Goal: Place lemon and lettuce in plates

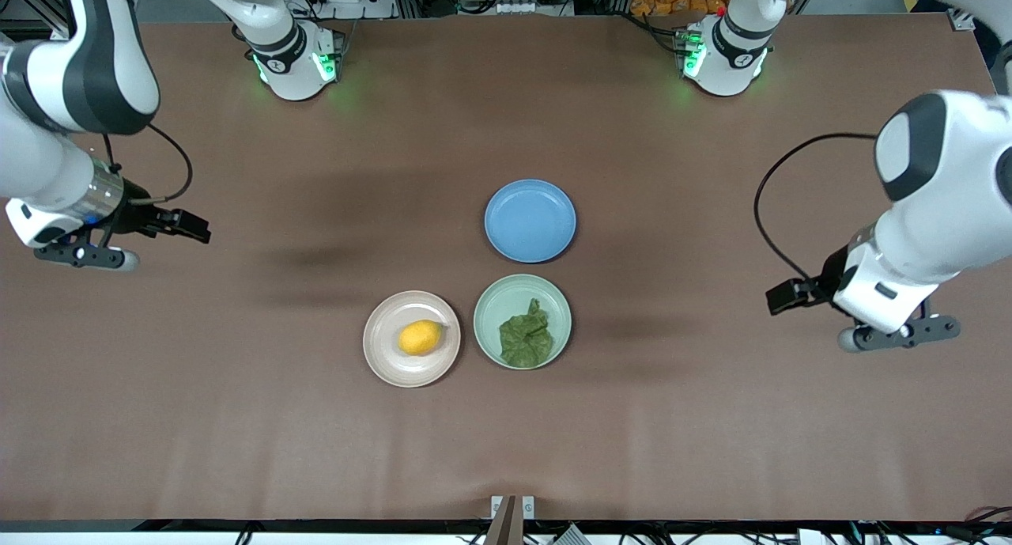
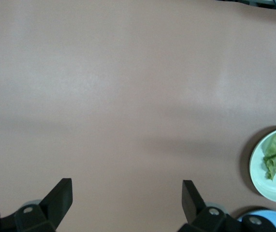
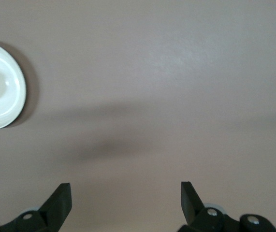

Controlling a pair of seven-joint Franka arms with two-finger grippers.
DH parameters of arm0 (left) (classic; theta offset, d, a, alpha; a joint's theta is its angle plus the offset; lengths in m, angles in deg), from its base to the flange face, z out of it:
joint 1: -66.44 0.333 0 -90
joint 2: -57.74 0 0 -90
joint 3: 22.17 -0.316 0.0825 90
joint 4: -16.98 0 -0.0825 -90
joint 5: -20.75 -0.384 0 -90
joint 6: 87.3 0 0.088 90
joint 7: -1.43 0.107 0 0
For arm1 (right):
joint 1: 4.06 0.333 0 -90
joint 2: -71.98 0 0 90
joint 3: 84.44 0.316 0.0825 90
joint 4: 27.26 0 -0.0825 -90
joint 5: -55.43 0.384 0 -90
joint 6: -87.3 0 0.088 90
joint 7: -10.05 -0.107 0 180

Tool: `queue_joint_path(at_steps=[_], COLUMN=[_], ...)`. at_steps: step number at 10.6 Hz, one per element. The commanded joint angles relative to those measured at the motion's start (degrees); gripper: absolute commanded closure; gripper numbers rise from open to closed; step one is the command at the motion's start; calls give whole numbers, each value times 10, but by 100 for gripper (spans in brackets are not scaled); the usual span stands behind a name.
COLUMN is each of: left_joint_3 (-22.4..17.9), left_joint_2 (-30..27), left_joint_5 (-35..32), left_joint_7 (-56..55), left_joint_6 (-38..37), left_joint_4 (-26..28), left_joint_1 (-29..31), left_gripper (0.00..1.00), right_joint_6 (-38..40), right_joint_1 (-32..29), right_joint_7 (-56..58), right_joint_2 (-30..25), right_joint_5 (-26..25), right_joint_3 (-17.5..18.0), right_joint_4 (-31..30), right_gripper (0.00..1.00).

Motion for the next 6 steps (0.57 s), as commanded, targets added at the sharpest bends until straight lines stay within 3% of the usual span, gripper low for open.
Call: queue_joint_path(at_steps=[1, 2, 6], left_joint_3=[-2, -2, -1], left_joint_2=[-46, -59, -103], left_joint_5=[17, 17, 21], left_joint_7=[9, 11, 15], left_joint_6=[-52, -76, -122], left_joint_4=[16, 16, 16], left_joint_1=[2, 2, 7], left_gripper=[0, 0, 0], right_joint_6=[78, 113, 122], right_joint_1=[30, 32, 30], right_joint_7=[6, 7, 7], right_joint_2=[-13, -6, -13], right_joint_5=[-7, -6, -5], right_joint_3=[6, 5, 2], right_joint_4=[95, 121, 137], right_gripper=[0, 0, 0])
